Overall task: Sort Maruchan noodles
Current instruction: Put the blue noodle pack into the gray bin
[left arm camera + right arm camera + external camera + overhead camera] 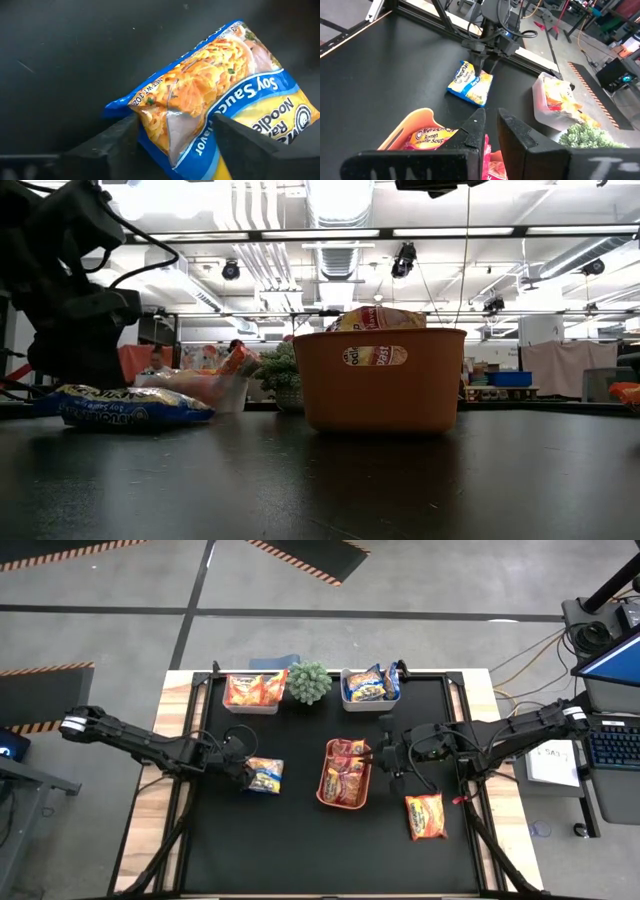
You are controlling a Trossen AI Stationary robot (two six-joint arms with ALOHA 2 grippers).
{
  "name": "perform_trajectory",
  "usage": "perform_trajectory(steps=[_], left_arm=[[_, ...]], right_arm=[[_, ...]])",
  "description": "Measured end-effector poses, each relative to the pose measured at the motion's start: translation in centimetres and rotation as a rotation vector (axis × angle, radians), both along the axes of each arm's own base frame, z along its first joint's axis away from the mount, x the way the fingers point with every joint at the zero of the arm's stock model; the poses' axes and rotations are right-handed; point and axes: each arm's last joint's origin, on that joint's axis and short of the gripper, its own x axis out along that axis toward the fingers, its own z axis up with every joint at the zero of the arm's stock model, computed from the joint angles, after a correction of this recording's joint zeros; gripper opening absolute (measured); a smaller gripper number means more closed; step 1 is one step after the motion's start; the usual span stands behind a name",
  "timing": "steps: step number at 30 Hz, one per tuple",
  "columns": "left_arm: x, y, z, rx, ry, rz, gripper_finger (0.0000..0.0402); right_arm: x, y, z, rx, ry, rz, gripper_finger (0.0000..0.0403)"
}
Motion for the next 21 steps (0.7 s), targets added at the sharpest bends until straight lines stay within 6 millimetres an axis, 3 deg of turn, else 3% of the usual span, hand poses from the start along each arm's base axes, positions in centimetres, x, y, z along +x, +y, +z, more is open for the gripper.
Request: perform_trajectory(steps=[13, 21], left_arm=[[0.7, 0.1, 0.5, 0.056, -0.092, 0.041, 0.0021], [1.9, 0.2, 1.6, 0.231, -0.226, -0.004, 0.0001]], right_arm=[[0.0, 0.0, 0.0, 0.003, 0.000, -0.001, 0.0038], [0.0, 0.0, 0.0, 0.016, 0.000, -0.006, 0.0038]])
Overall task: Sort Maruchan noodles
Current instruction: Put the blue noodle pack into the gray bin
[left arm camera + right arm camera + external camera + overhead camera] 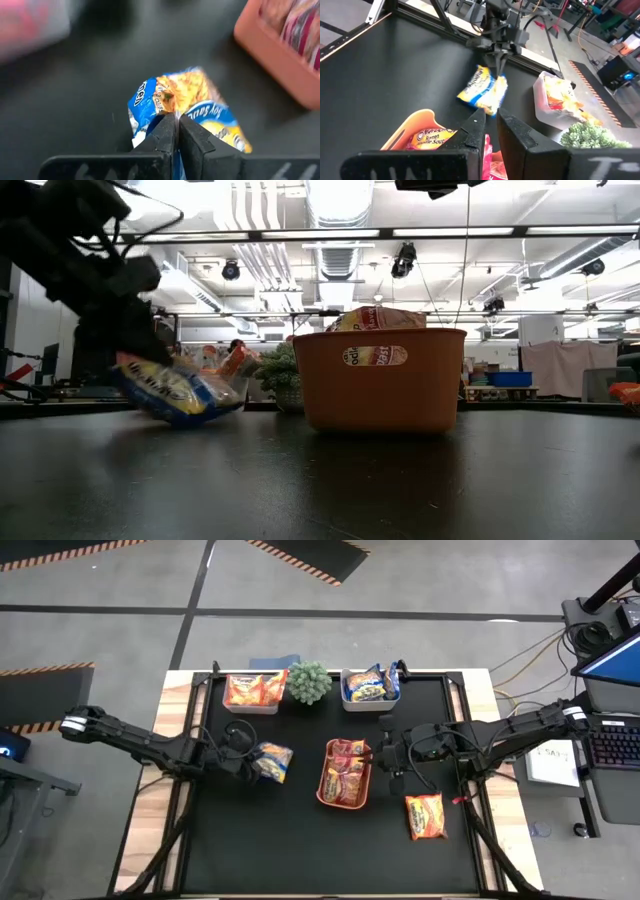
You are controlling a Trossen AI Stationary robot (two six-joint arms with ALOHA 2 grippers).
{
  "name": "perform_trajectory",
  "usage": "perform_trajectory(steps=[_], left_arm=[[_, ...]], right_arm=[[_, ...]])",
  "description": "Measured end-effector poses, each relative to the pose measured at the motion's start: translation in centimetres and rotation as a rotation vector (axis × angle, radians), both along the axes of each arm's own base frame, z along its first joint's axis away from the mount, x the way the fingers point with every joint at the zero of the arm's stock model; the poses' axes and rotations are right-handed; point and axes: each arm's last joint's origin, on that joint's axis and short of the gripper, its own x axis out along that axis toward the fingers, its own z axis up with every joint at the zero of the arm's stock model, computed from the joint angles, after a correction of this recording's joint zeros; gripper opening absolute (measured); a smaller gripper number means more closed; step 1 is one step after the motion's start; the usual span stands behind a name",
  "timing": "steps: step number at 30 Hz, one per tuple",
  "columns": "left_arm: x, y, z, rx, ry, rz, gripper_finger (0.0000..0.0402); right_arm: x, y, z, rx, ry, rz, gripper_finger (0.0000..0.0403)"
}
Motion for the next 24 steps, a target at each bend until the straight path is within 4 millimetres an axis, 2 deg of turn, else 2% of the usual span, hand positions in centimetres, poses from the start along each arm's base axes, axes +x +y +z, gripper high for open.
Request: perform_trajectory(steps=[5, 9, 15, 24], left_arm=[[0.8, 0.1, 1.0, 0.169, -0.069, -0.038, 0.0000], [1.1, 0.1, 1.4, 0.240, -0.078, -0.088, 0.0000], [1.2, 0.0, 1.4, 0.290, -0.054, -0.125, 0.0000], [1.4, 0.0, 1.1, 0.355, 0.000, -0.177, 0.0000]], right_arm=[[0.0, 0.0, 0.0, 0.059, -0.001, -0.024, 0.0038], [1.1, 0.2, -0.8, 0.176, -0.007, -0.069, 0.0038], [4.6, -0.7, -2.7, 0.250, 0.002, -0.152, 0.0038], [10.8, -5.5, -3.8, 0.307, 0.053, -0.335, 0.0038]])
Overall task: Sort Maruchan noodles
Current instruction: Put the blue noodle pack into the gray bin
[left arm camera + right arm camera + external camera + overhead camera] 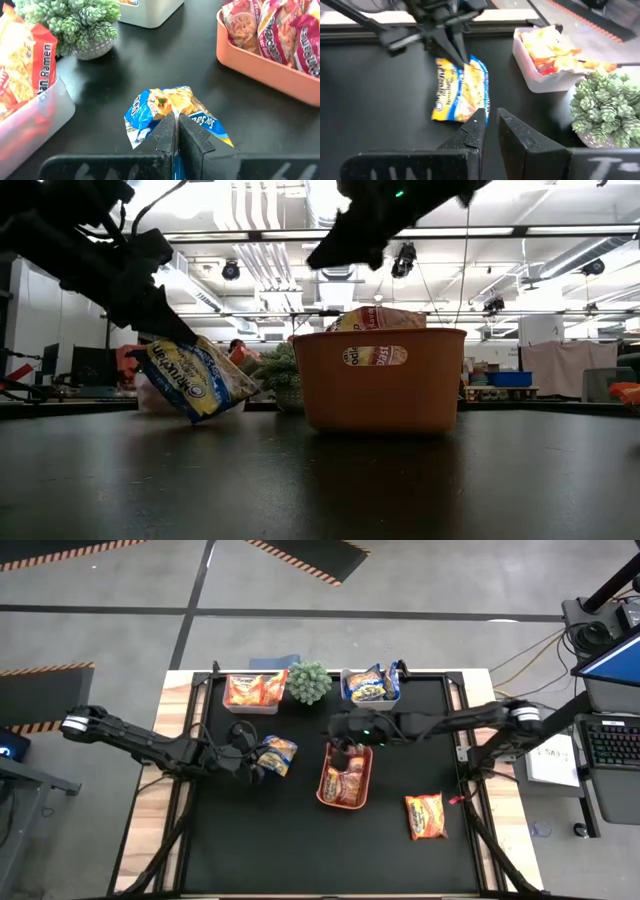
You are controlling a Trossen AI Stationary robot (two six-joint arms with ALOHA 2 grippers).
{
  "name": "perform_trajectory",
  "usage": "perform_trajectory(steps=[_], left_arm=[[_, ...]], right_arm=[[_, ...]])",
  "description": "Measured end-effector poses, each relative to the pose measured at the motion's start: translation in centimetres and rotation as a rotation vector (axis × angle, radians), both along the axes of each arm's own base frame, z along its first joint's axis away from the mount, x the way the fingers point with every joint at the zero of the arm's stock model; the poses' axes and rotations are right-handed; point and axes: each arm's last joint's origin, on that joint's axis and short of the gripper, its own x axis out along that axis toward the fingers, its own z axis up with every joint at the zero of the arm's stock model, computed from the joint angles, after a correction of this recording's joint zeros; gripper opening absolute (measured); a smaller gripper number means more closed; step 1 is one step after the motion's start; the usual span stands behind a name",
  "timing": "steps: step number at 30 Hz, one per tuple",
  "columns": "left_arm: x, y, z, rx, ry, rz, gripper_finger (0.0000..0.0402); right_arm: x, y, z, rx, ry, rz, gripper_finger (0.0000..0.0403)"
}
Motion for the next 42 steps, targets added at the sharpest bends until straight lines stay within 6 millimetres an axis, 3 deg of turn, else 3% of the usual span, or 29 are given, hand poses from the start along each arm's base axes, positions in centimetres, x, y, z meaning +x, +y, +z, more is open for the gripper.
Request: perform_trajectory(steps=[7, 19, 25, 31, 36, 42], left_arm=[[0.3, -0.1, 0.4, 0.082, -0.004, -0.057, 0.0000], [0.6, -0.1, 0.7, 0.188, 0.018, -0.125, 0.0000], [0.7, -0.1, 0.7, 0.187, 0.016, -0.126, 0.0000], [1.1, -0.3, 0.8, 0.195, -0.008, -0.154, 0.0000], [1.3, -0.4, 0.6, 0.196, 0.001, -0.157, 0.0000], [1.8, -0.5, 0.1, 0.209, 0.015, -0.168, 0.0000]], right_arm=[[3.9, -2.8, -0.6, 0.113, 0.092, -0.013, 0.0052], [8.5, -4.6, -1.7, 0.039, 0.202, 0.143, 0.0196], [9.9, -6.1, -2.6, 0.068, 0.195, 0.183, 0.0241], [11.7, -7.3, -4.5, 0.128, 0.197, 0.277, 0.0253], [13.0, -7.5, -5.1, 0.183, 0.173, 0.418, 0.0253], [14.3, -7.8, -5.8, 0.204, 0.195, 0.466, 0.0238]])
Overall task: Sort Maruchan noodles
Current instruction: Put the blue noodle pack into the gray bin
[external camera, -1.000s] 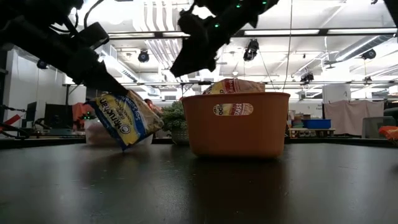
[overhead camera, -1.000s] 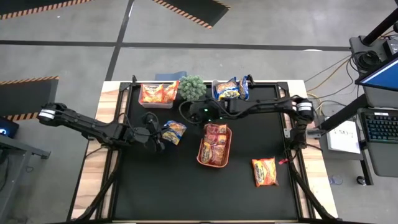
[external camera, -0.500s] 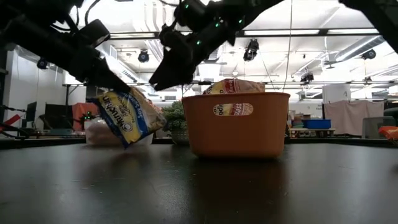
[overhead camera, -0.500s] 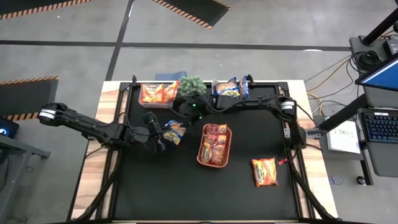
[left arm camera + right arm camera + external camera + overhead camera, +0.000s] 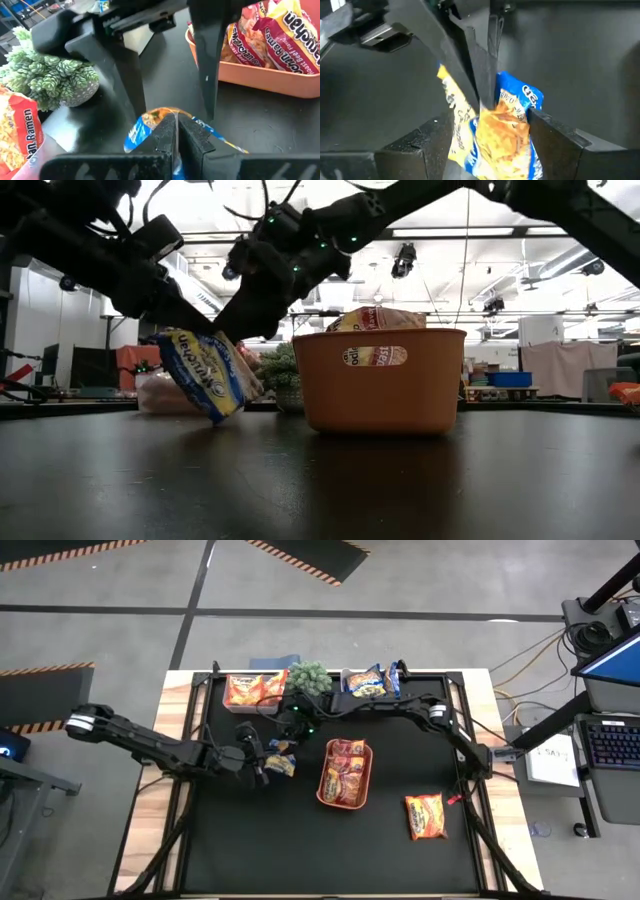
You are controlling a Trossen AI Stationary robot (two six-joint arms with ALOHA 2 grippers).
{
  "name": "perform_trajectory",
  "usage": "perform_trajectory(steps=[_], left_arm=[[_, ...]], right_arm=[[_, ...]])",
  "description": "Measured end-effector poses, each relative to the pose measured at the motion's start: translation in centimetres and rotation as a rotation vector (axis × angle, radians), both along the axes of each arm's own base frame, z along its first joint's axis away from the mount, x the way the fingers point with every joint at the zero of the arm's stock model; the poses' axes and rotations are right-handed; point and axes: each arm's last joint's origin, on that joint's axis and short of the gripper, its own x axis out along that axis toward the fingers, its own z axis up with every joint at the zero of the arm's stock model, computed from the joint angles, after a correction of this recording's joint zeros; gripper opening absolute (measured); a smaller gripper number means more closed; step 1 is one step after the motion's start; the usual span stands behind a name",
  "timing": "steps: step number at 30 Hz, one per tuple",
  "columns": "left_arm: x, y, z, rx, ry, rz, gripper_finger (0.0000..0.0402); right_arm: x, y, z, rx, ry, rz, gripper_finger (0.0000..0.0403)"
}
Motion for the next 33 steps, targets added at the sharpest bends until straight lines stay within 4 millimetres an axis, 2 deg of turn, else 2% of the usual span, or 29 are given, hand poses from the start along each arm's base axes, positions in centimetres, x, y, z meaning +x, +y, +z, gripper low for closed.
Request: perform_trajectory(steps=[8, 15, 19, 24, 33], left_arm=[[0.3, -0.1, -0.5, 0.005, 0.018, -0.004, 0.0000], [0.4, -0.1, -0.4, 0.017, 0.015, -0.014, 0.0000], [0.2, -0.3, -0.8, -0.005, 0.059, -0.051, 0.0000], [-0.6, -0.5, -1.9, -0.104, 0.176, -0.092, 0.0000], [-2.4, -1.1, -4.2, -0.400, 0.338, -0.071, 0.0000]], right_arm=[[1.3, -1.0, -1.1, 0.005, 0.059, 0.000, 0.0231], [1.3, -0.9, -2.3, 0.032, 0.099, 0.073, 0.0224], [0.6, -1.5, -1.8, 0.039, 0.129, 0.061, 0.0224], [-0.2, -2.6, -0.1, 0.094, 0.164, -0.035, 0.0224], [-0.8, -2.3, -0.6, 0.160, 0.262, -0.088, 0.0224]])
